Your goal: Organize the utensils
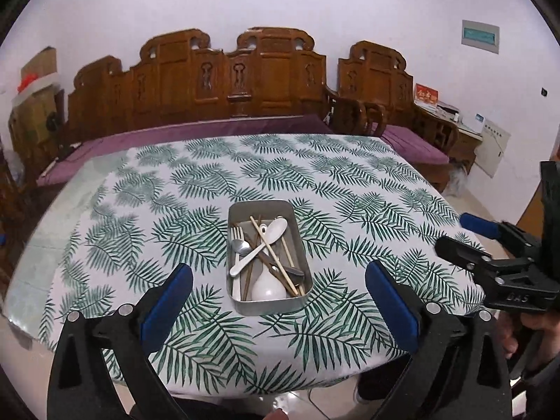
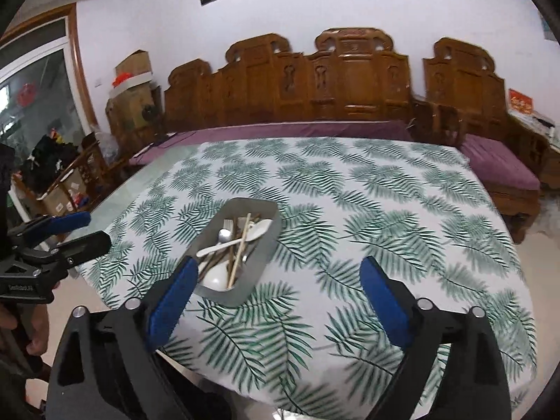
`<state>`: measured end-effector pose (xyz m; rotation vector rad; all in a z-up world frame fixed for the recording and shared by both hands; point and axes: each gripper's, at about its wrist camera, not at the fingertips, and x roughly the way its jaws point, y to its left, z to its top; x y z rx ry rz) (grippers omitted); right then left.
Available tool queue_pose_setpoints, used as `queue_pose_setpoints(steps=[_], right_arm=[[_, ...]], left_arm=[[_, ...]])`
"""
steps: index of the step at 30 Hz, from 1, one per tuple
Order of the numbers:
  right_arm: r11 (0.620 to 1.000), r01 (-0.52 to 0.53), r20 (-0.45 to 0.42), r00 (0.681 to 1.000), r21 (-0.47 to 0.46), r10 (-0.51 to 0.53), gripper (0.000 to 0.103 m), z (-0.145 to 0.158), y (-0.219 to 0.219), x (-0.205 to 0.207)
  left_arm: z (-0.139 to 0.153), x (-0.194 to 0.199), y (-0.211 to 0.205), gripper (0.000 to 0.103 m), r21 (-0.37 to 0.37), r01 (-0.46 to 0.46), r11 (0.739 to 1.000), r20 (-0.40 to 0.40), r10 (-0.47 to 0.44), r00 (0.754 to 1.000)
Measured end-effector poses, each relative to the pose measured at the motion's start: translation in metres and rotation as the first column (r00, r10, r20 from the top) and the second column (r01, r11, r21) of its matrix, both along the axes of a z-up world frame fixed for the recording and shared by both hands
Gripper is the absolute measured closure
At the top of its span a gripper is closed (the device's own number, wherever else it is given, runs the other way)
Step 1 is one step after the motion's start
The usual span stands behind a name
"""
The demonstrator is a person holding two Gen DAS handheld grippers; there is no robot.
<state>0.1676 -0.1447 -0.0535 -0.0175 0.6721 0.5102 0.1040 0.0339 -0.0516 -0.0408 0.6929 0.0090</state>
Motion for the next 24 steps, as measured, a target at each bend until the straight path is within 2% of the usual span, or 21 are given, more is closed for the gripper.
queue_pose_setpoints(steps=[7,13,24], right_arm=[[0.998,0.065,0.036,0.997,-0.009,-0.065,0.002,0.014,-0.024,-0.025],[0.997,0.081,0.076,0.994,0.011,-0.081,0.002,0.031,-0.036,-0.04],[0.994,0.096,0.187,0.977,0.059,-0.106,0.002,0.085,-0.051,-0.067]], left_arm=[[0.012,-0.023,-0.018,0.008,-0.007,-0.001,1.0,0.038,0.001,0.999],[0.033,-0.04,-0.026,0.008,-0.01,0.004,1.0,0.08,-0.003,0.997],[0.076,-0.063,-0.048,0.008,0.022,0.039,0.999,0.178,-0.042,0.983]])
